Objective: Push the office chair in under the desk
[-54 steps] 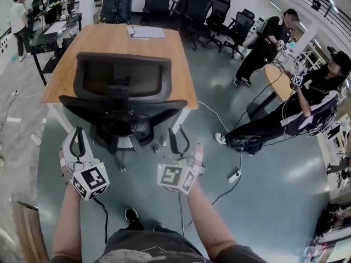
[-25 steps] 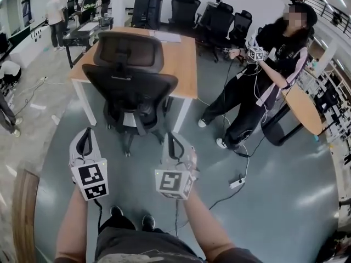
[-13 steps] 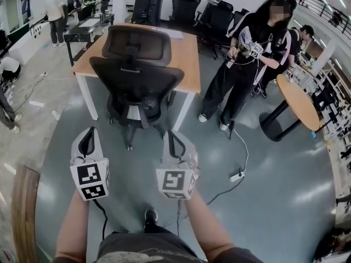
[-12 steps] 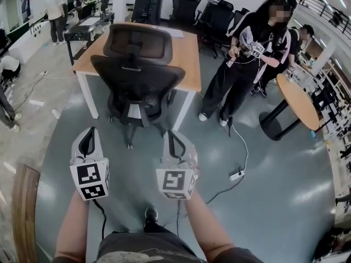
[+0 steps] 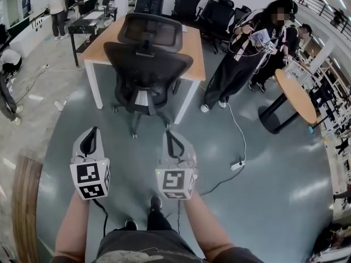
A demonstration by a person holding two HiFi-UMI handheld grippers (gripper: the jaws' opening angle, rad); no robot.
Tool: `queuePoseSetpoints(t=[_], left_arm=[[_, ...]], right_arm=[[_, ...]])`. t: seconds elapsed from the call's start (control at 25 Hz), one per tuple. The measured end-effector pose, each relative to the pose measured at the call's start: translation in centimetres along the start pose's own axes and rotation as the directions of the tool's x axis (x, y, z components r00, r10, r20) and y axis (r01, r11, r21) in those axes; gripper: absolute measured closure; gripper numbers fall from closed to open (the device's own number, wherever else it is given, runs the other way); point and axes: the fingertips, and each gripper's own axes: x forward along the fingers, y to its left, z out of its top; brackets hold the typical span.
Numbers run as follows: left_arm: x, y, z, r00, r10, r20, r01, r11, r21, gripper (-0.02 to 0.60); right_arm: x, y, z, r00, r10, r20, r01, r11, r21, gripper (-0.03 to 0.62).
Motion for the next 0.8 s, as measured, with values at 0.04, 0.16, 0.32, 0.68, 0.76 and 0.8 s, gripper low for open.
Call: queuePoseSetpoints(t=[0.04,0.16,0.32,0.68,0.76,0.8], left_arm=[[-0.8,0.2,-0.1,1.0,-0.004,0.0,0.004,1.0,0.001,0.563],[-2.8,0.6,-0.3,1.0,-0.009,0.005,0.009,1.0,0.002,0.563],[-4.5,0.9,-0.5,1.0,-0.025,0.014,0.026,1.0,-0.008,0.563],[-6.4,1.4,-1.5,0.998,-0.058,0.01,0.058,0.998,-0.011,0.563],[-6.7,1.5,-1.6,0.998,-0.061,0.012,0.061,0.998,-0.009,0.563],[-6.9,1.5,-1.7,0.998,-0.062,0.013,0.062,0.998,-0.007,0.563]], right_arm=[[-0.6,0.5,0.2,1.0,0.001,0.001,-0.001,1.0,0.005,0.603],[-2.1,1.7,1.0,1.0,0.002,0.012,-0.003,1.0,0.031,0.603],[-3.6,2.9,1.6,1.0,0.0,0.022,-0.001,0.999,0.036,0.603],[-5.6,4.6,1.4,1.0,-0.007,0.004,0.007,0.998,0.056,0.603],[-5.9,4.9,1.4,1.0,-0.006,0.002,0.006,0.998,0.059,0.603],[-6.1,5.0,1.4,1.0,-0.005,0.001,0.005,0.998,0.061,0.603]])
